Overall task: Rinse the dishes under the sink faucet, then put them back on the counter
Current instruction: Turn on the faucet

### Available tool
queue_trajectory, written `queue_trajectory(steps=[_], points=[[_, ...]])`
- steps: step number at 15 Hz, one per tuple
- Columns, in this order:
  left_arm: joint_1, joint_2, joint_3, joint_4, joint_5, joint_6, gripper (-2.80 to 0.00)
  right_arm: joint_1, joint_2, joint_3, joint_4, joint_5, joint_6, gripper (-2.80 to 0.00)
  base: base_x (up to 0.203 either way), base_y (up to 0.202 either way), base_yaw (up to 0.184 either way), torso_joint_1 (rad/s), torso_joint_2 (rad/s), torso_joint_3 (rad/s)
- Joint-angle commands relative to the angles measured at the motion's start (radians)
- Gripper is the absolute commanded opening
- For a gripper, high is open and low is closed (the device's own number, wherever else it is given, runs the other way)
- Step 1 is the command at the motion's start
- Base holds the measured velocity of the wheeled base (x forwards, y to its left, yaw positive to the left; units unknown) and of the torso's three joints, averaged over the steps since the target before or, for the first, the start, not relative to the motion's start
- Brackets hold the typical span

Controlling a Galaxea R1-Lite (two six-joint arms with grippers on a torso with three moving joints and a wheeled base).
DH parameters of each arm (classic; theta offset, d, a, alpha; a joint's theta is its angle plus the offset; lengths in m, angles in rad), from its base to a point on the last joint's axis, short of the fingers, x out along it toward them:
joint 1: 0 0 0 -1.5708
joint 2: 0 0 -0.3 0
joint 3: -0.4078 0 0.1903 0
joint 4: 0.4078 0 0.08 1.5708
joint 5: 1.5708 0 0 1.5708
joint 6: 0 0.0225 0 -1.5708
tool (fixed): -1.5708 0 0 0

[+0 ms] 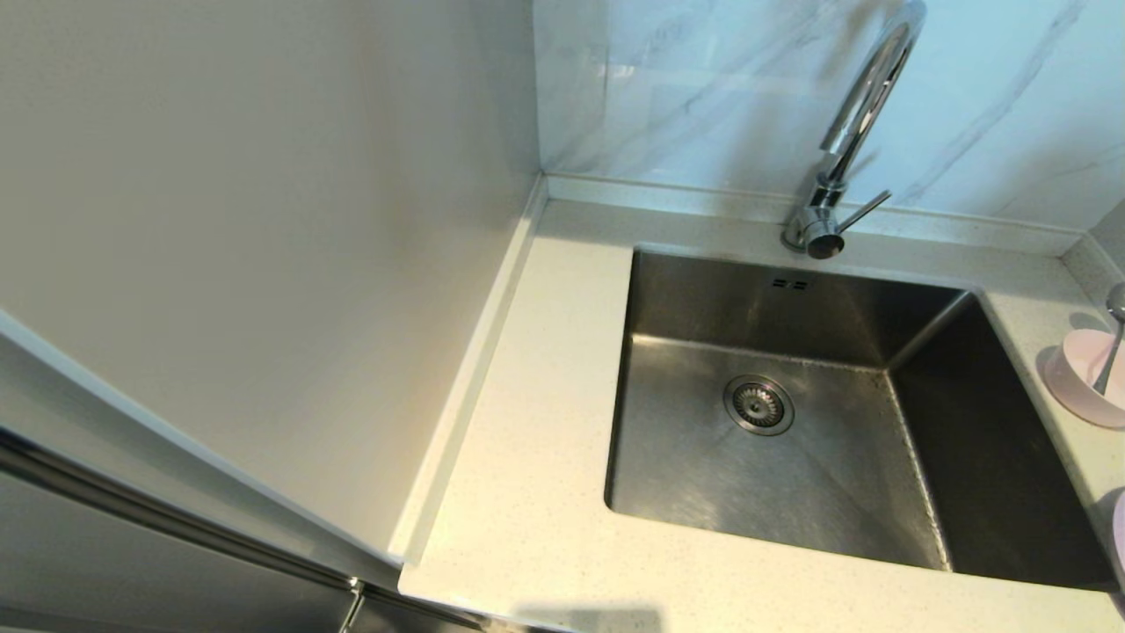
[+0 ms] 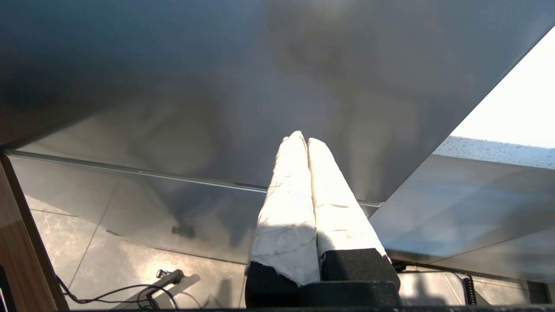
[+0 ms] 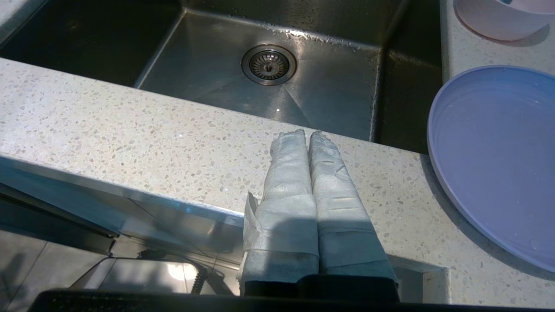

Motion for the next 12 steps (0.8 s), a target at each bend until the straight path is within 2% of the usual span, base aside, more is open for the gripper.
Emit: queue_trajectory(steps=[1, 12], points=[[0.000, 0.000, 0.000, 0.000, 0.001, 0.000, -2.80, 0.000, 0.002, 0.005, 0.000, 0.000, -0.001, -2.80, 0.000, 0.000, 0.000, 0.000, 0.00, 0.000], [0.000, 0.000, 0.000, 0.000, 0.001, 0.000, -2.80, 0.000, 0.002, 0.005, 0.000, 0.000, -0.001, -2.80, 0.000, 0.000, 0.000, 0.000, 0.00, 0.000]])
